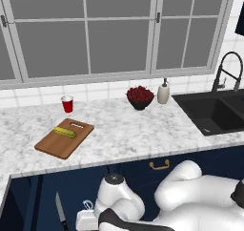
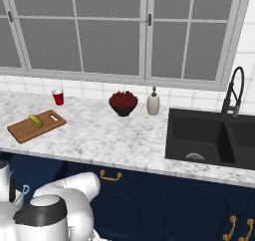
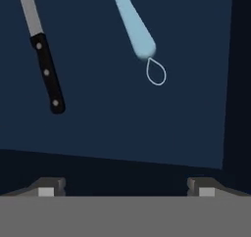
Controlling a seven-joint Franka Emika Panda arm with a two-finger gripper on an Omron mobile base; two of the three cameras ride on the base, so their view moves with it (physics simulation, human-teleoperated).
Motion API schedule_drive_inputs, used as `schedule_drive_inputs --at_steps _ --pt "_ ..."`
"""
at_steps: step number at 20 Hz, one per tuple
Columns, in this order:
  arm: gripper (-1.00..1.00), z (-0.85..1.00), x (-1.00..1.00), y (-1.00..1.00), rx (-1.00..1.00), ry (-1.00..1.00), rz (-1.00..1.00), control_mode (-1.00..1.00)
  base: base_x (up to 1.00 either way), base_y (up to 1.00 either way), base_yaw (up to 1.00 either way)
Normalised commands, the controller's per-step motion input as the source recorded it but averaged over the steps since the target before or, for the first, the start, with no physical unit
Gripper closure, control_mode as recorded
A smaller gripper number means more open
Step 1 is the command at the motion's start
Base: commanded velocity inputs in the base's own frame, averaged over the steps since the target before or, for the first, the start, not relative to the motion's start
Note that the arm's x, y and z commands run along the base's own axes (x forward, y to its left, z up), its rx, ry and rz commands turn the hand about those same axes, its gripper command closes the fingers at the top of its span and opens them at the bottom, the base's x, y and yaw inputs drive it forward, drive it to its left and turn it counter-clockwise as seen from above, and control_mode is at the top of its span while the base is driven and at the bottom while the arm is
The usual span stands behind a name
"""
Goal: Place the appropriate cutting tool for cutting the cucumber skin on the cutting board.
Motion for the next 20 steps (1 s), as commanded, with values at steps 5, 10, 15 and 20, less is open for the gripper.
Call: schedule_drive_inputs --at_steps 5,10,15,20 --pt "-1.0 0.02 1.0 0.0 -0.01 0.01 0.03 -1.0 0.0 0.0 0.0" --pt "-1.0 0.0 0.89 0.0 -0.1 0.09 0.08 -1.0 0.0 0.0 0.0" --pt "-1.0 -0.16 0.57 0.18 -0.14 0.17 0.07 -1.0 0.0 0.0 0.0" --pt "-1.0 -0.49 0.27 0.41 -0.17 0.16 0.04 -1.0 0.0 0.0 0.0"
